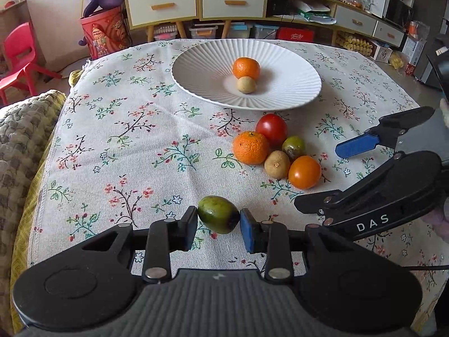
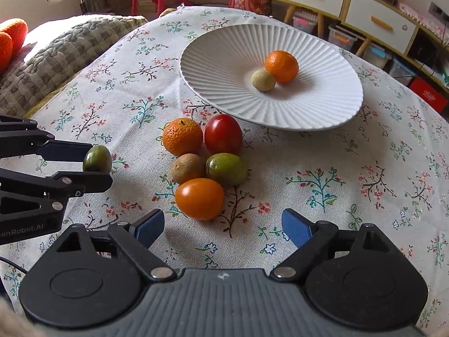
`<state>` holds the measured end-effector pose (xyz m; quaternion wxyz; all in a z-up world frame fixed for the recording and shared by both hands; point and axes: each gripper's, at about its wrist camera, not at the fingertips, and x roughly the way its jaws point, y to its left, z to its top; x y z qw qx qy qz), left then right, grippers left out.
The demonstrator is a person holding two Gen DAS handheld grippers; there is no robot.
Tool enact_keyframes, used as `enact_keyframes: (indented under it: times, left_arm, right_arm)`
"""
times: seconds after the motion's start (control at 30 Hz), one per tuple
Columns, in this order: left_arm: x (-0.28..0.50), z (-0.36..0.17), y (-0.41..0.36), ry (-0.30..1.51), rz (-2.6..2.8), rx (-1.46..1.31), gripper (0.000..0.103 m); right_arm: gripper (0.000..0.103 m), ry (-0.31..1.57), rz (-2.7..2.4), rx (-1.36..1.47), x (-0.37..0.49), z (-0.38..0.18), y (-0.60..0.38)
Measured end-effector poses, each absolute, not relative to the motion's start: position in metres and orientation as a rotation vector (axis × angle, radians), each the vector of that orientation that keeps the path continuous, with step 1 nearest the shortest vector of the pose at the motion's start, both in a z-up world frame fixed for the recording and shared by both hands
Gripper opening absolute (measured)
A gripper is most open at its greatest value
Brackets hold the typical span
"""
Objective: Organize fruits
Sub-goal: 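Grasp the green lime with left tool while right tool grasps a small orange fruit, then lift and carry the lime and orange fruit over the white bowl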
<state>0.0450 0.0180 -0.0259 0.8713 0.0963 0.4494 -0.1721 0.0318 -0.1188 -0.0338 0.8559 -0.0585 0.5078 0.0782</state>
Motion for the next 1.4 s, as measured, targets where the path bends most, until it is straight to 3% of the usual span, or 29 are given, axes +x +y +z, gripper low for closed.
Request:
enact_keyframes:
  times: [0.43,0.63,1.4]
  left_arm:
    - [0.044,-0.026,0.020,0.941,-0.360,0.199,0.018]
    - [0.044,-0.026,0.020,0.941,-0.360,0.199,0.018]
    - [0.047,-0.018,0.013,0.916,-0.379,0.188,0.018]
  right_arm:
    - [0.054,1.060,0.203,-0.100,0.032,-0.032,-0.112]
    - [0.034,1.056,0.221,-0.093,0.032,-0.030,-0.113]
    - [0.030,0.998,0.229,-0.030,0.024,-0.009,-0.132]
